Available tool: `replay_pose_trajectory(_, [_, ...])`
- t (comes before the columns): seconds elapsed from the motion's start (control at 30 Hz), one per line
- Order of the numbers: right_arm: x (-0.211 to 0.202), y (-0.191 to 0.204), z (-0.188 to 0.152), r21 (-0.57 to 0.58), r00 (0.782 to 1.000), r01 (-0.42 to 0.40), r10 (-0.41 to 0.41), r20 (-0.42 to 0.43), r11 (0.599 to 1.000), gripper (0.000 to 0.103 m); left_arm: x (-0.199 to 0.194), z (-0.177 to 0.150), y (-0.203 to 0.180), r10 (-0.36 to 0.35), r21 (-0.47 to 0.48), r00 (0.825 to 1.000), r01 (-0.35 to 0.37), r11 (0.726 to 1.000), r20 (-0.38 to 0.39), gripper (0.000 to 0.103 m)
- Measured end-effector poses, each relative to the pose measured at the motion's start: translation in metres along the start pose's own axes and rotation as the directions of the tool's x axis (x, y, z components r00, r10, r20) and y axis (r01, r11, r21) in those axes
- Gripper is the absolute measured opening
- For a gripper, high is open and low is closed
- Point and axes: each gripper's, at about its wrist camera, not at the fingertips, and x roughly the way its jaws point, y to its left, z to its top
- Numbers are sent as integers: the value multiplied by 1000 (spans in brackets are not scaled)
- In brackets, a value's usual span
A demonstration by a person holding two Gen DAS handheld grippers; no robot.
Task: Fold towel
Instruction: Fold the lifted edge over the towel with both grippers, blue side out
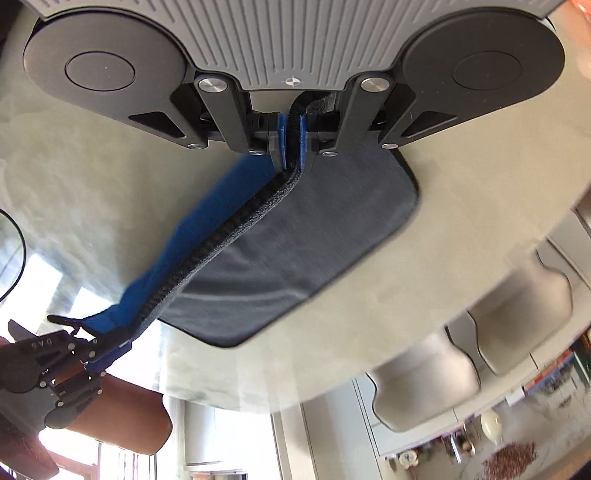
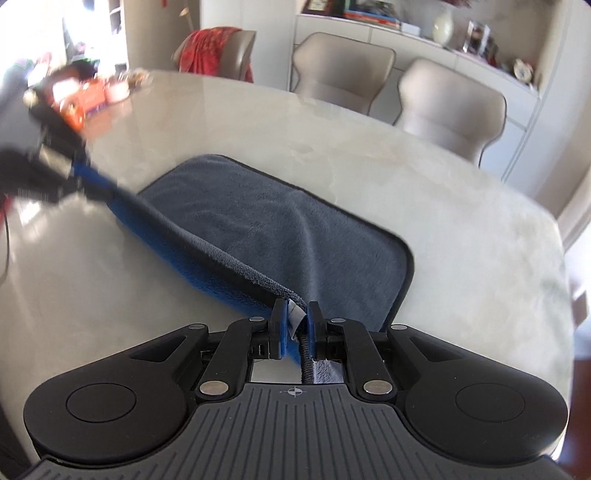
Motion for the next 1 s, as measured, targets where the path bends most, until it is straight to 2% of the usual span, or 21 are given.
replay_pose_trajectory(0.3, [50, -35, 40, -49, 1000, -1, 0, -16, 999, 11, 41, 31, 44, 34, 10, 999, -34, 999, -28, 6])
replay_pose_trajectory(0.5, [90, -58, 59, -59, 999, 0, -3, -50, 998, 11, 68, 43, 71, 18, -27, 999, -19, 999, -34, 6])
replay_pose_trajectory(0.73, [126, -73, 67, -51, 995, -11, 6, -101, 999, 11, 106, 50, 90, 5, -46, 997, -8, 999, -77, 7])
replay_pose_trajectory(0.87, [139, -74, 68, -69, 993, -6, -2, -120, 998, 11, 116, 53, 94, 4, -47, 997, -8, 999, -80, 7])
replay_pose_trajectory(1.0, [146, -81, 70, -36, 992, -13, 8, -126, 999, 11, 127, 57, 102, -3, -57, 996, -2, 998, -88, 7])
